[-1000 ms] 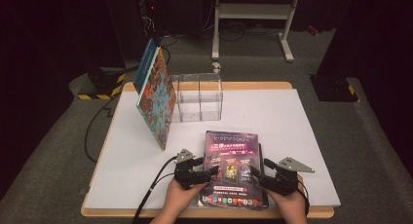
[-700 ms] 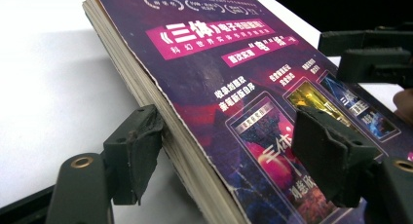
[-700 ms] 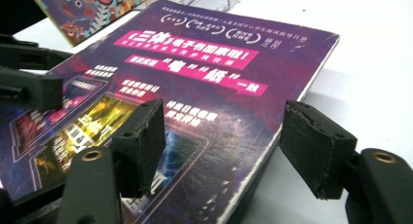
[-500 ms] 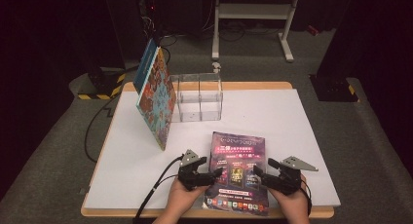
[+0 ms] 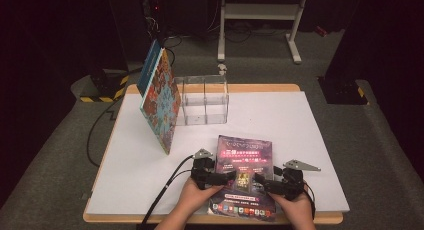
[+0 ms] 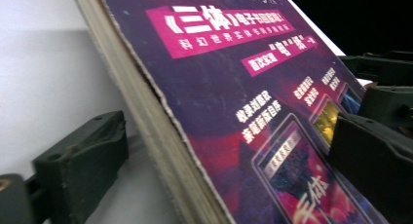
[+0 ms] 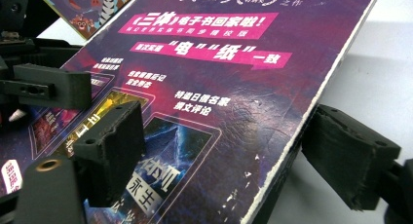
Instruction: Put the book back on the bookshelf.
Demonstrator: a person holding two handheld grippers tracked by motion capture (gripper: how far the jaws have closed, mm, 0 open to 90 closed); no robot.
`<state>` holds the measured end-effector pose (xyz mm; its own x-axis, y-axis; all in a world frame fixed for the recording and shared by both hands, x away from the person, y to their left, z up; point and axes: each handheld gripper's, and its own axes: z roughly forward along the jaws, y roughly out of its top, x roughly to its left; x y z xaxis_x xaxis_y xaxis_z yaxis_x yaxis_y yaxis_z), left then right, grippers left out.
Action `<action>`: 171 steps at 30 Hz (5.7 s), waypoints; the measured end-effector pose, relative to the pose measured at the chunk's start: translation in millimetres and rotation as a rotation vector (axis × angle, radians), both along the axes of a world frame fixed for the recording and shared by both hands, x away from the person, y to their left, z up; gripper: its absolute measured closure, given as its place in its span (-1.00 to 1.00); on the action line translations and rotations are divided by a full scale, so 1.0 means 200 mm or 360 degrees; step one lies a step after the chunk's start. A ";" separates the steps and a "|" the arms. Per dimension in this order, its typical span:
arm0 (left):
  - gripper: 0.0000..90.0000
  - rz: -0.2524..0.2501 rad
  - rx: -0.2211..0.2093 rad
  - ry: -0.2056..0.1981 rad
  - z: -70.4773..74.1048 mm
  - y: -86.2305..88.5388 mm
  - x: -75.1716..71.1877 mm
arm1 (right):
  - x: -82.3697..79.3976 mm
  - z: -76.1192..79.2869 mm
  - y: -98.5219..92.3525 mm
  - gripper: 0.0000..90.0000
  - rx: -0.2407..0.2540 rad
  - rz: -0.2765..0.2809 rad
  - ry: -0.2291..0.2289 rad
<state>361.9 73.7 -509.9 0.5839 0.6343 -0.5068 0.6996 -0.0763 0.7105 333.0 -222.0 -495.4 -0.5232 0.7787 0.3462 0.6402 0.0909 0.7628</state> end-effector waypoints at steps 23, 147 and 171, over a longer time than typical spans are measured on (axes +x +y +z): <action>0.52 0.0040 0.0070 -0.0345 0.17 0.13 -0.13 | -0.05 0.17 0.01 0.58 -0.0031 0.0068 -0.0187; -0.50 0.0234 -0.0225 -0.0957 0.54 0.31 -0.20 | -0.02 0.34 0.72 0.73 -0.0019 0.0133 -0.0692; -0.44 0.0407 0.0054 -0.1011 0.56 0.20 -0.19 | -0.09 0.27 0.76 0.33 -0.0064 0.0407 -0.0626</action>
